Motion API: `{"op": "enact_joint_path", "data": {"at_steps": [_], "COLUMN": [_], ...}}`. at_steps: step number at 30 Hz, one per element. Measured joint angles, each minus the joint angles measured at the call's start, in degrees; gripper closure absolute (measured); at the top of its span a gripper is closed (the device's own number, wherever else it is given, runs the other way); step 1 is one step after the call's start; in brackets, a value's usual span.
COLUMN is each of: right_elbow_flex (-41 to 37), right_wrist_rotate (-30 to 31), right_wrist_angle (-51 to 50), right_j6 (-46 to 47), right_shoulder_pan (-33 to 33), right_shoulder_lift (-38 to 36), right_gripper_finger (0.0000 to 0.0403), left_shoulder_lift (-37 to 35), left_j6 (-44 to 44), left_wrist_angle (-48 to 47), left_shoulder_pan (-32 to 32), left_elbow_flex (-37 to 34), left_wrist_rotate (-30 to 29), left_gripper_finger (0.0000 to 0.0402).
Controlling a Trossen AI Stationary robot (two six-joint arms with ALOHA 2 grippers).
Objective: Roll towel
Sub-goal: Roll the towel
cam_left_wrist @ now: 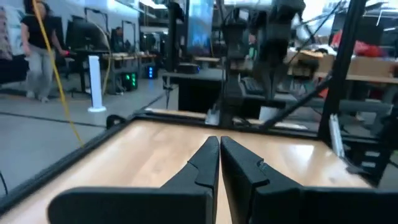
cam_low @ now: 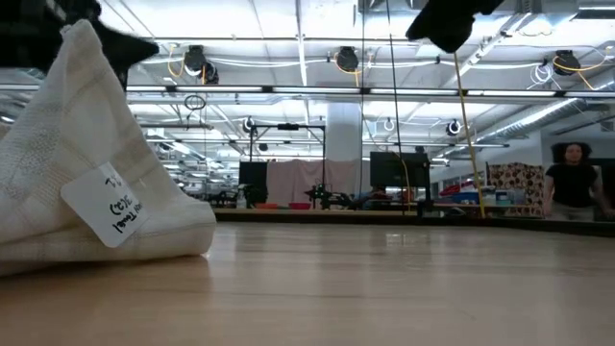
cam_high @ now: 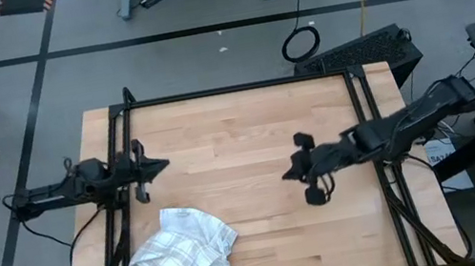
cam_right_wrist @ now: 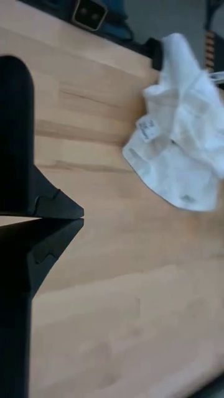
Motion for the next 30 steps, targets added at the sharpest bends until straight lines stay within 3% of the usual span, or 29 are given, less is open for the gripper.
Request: {"op": "enact_joint_path", "data": {"at_steps": [5, 15, 23, 30], "right_elbow_flex": [0.0, 0.0, -0.02, -0.02], "right_wrist_rotate": [1.6, 1.46, 1.28, 1.15], "right_wrist_angle": [4.29, 13.43, 14.76, 15.43], "right_j6": [0.23, 2.43, 7.92, 10.54], "right_shoulder_pan": [2.73, 5.71, 7.45, 8.31], "right_shoulder_lift": [7.25, 20.23, 28.03, 31.43], "right_gripper_finger": [0.0403, 0.0403, 0.0403, 0.0403], "left_shoulder_lift": [10.27, 33.45, 49.1, 63.56], "left_j6": [2.98, 4.59, -7.65, -19.16], "left_wrist_angle": [-3.58, -20.67, -23.19, -21.34], "left_shoulder_pan": [-1.53, -8.53, -20.7, -32.5], "left_elbow_flex": [12.76, 35.6, 37.94, 37.94], "left_wrist_rotate": [3.92, 2.77, 3.52, -1.91], "left_gripper_finger": [0.0379, 0.0379, 0.0379, 0.0379]}}
